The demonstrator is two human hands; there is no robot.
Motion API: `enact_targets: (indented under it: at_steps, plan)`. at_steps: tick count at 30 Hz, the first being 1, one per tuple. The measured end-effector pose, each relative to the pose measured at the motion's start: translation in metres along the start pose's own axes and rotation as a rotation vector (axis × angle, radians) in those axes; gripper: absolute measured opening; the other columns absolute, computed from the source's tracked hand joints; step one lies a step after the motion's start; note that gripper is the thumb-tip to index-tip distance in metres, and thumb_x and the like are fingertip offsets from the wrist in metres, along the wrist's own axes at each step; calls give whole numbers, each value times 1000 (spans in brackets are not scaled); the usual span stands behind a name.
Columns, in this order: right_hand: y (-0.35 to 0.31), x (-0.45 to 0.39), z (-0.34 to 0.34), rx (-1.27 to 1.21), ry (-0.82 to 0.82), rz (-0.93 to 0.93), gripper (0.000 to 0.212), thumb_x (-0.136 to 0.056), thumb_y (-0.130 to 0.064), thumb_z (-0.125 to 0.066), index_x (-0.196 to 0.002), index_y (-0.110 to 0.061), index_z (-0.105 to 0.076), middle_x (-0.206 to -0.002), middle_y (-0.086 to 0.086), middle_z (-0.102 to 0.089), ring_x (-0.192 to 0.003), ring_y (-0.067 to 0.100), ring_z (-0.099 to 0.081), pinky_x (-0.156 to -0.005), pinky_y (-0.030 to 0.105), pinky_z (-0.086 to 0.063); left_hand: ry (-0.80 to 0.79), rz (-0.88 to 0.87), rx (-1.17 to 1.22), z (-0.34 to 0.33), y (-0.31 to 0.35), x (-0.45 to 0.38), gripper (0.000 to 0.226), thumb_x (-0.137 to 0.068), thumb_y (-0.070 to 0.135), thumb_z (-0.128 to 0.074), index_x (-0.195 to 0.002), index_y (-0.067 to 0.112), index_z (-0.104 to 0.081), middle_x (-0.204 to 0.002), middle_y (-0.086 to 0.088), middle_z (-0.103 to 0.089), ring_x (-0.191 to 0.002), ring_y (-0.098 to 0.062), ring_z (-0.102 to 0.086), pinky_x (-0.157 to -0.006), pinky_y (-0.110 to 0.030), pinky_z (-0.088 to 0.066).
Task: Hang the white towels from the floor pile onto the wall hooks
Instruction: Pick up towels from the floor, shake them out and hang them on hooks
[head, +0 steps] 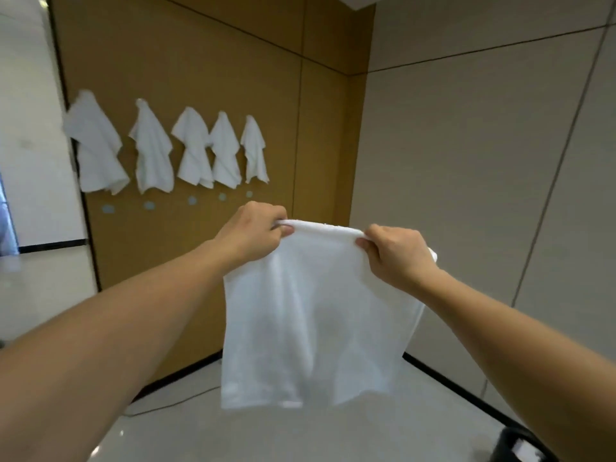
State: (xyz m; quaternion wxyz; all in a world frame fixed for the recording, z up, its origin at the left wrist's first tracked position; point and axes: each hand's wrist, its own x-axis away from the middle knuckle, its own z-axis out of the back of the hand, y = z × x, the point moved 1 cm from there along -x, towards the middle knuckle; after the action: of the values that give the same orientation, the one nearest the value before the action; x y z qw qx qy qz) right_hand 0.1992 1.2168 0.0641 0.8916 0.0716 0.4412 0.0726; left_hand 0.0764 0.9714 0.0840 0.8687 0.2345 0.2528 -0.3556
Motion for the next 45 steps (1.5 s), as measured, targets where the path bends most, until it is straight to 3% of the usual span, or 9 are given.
enact_targets:
  at_steps: [4, 8, 12, 18, 24, 29, 35, 40, 45]
  plan:
    - [-31, -73, -89, -62, -30, 82, 24, -98, -30, -46, -82, -15, -53, -66, -1, -57, -54, 24, -51, -48, 30, -41, 78, 127, -86, 13, -86, -22, 22, -88, 39, -62, -74, 23, -59, -72, 6, -59, -70, -13, -55, -63, -33, -47]
    - [-66, -150, -171, -126, -13, 104, 23, -100, -33, -42, -80, -22, -42, -63, -6, -49, -51, 16, -44, -46, 25, -27, 105, 187, -171, 24, -174, -52, 24, -91, 39, -58, -72, 25, -58, -71, 5, -59, -70, -15, -55, -62, -32, -44]
    - [-96, -225, -257, -205, -28, 64, 26, -101, -34, -39, -84, -19, -52, -72, -3, -56, -60, 17, -52, -55, 32, -47, 116, 247, -196, 29, -261, -87, 32, -94, 39, -55, -64, 29, -49, -69, 8, -55, -71, -16, -55, -60, -31, -39]
    - [-154, -319, -383, -359, -25, 49, 21, -99, -29, -44, -79, -22, -44, -73, -5, -48, -63, 16, -46, -56, 31, -36, 89, 369, -235, 18, -396, -124, 28, -96, 40, -51, -88, 18, -68, -85, 1, -61, -83, -20, -55, -79, -37, -49]
    - [-206, -374, -503, -405, -126, 155, 27, -100, -37, -38, -82, -20, -49, -67, -5, -51, -58, 18, -49, -53, 30, -34, 26, 490, -268, -11, -517, -129, 30, -98, 39, -49, -92, 16, -69, -94, 2, -66, -89, -18, -58, -81, -33, -47]
    - [-244, -414, -599, -497, -153, 279, 32, -99, -40, -37, -79, -20, -50, -64, -6, -51, -56, 18, -50, -52, 30, -36, 56, 564, -292, -36, -606, -129, 30, -97, 36, -52, -68, 30, -50, -74, 15, -53, -76, -14, -52, -67, -24, -35]
    - [-286, -468, -698, -745, -162, 391, 22, -99, -37, -44, -97, -19, -56, -76, -3, -59, -66, 19, -55, -59, 30, -38, 146, 710, -350, -54, -698, -146, 15, -93, 38, -58, -89, 25, -64, -76, 3, -65, -74, -17, -58, -65, -27, -40]
    - [-319, -515, -760, -831, 107, 728, 20, -73, 2, -74, -91, -7, -70, -66, 5, -61, -51, 20, -56, -43, 31, -48, 199, 738, -485, -67, -754, -174, 9, -92, 28, -52, -92, 37, -54, -67, 3, -63, -65, -19, -59, -61, -30, -46]
    - [-352, -555, -820, -815, 116, 718, 34, -74, -14, -74, -107, -16, -75, -56, 5, -56, -42, 21, -51, -39, 25, -44, 61, 614, -700, -80, -809, -182, 27, -95, 24, -50, -111, 33, -70, -87, 2, -66, -77, -20, -61, -67, -26, -38]
